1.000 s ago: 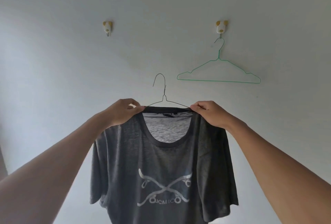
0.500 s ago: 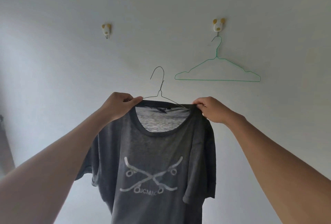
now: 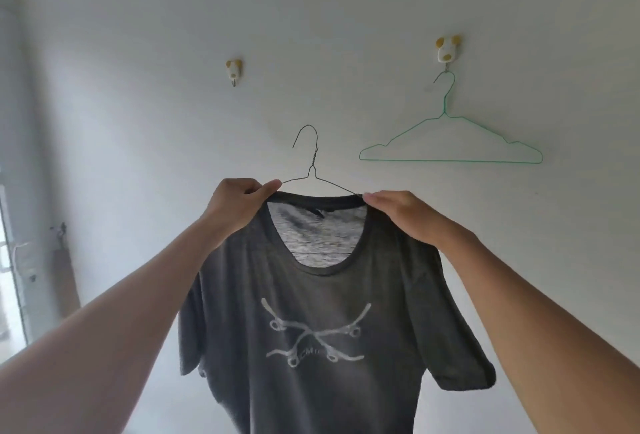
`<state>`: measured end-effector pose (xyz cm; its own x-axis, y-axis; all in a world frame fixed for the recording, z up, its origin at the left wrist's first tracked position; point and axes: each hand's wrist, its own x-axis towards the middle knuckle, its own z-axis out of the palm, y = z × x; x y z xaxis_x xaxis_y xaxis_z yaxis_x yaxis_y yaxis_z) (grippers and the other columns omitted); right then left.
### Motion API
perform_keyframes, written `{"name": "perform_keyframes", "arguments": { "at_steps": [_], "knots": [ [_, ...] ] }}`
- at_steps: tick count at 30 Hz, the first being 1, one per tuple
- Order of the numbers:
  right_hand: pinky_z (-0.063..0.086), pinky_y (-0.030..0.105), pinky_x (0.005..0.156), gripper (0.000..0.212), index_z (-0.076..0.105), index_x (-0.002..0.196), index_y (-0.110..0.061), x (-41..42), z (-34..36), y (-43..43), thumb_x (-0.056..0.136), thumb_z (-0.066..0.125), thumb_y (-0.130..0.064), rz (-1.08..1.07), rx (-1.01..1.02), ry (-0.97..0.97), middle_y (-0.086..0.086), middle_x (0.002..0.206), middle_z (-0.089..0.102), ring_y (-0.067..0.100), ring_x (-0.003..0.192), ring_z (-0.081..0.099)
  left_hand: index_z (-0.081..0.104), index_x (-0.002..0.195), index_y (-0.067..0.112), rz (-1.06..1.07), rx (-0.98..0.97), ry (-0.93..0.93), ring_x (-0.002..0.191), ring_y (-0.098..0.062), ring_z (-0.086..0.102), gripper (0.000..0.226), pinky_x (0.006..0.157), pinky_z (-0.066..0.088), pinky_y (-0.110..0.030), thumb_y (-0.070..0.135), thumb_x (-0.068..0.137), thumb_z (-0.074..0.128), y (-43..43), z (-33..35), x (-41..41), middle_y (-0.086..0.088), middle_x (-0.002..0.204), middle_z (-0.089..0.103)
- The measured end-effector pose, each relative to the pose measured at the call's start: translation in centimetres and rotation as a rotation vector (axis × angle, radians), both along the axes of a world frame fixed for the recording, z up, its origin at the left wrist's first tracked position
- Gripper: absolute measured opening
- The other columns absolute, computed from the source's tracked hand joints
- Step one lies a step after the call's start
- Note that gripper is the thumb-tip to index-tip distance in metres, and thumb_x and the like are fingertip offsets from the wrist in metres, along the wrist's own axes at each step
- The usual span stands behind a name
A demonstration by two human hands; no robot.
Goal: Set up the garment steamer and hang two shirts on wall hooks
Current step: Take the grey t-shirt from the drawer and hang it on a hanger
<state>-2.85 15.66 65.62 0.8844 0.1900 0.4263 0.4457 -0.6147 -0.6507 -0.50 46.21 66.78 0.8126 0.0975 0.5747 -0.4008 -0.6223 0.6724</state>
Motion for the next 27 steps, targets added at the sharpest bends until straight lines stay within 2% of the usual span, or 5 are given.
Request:
{"name": "perform_keyframes", "arguments": {
  "at_steps": [8,12,20,24,27],
  "knots": [
    [0.049,0.041,0.088,0.035,0.061,0.113,-0.027,2.7,-0.6,2.6,0.103,0.033,-0.044,-0.152,-0.194,-0.241,-0.002,0.106,0.068,0.018,0.095,0.06,0.067,0.08,0.022,0.002,0.116,-0.007,0.059,-0.01,0.055,0.043,0.052,0.038,-0.023,0.062,0.084,0.054,2.4,1.8,0.3,0.004,0.071,0.061],
    [0.044,0.033,0.073,0.029,0.054,0.113,-0.033,4.6,0.4,4.8,0.103,0.03,-0.045,-0.2,-0.226,-0.29,-0.009,0.1,0.065,0.016,0.091,0.059,0.064,0.088,0.032,-0.069,0.223,0.034,0.074,-0.008,0.056,0.024,0.06,0.038,-0.025,0.048,0.093,0.048,5.1,3.0,1.7,0.008,0.084,0.063],
    [0.039,0.028,0.065,0.031,0.058,0.105,-0.04,10.8,4.6,12.4,0.096,0.035,-0.059,-0.229,-0.236,-0.387,-0.018,0.095,0.063,0.01,0.087,0.058,0.067,0.101,0.025,-0.126,0.269,-0.099,0.047,-0.009,0.046,0.018,0.047,0.037,-0.018,0.032,0.097,0.051,11.1,5.0,8.9,-0.007,0.072,0.065],
    [0.036,0.021,0.063,0.033,0.059,0.11,-0.038,16.0,6.8,16.3,0.099,0.031,-0.055,-0.253,-0.237,-0.401,-0.022,0.088,0.059,0.006,0.083,0.056,0.067,0.105,0.028,-0.145,0.271,-0.132,0.072,-0.023,0.063,0.02,0.058,0.042,-0.022,0.034,0.097,0.05,14.8,7.4,14.7,-0.009,0.09,0.07],
    [0.038,0.025,0.064,0.034,0.059,0.108,-0.039,20.6,8.8,18.7,0.099,0.031,-0.056,-0.308,-0.222,-0.438,-0.022,0.092,0.061,0.006,0.085,0.057,0.068,0.105,0.028,-0.169,0.258,-0.163,0.047,-0.002,0.054,0.02,0.045,0.039,-0.015,0.034,0.098,0.05,17.8,9.7,20.1,-0.003,0.083,0.069]
  ]
}}
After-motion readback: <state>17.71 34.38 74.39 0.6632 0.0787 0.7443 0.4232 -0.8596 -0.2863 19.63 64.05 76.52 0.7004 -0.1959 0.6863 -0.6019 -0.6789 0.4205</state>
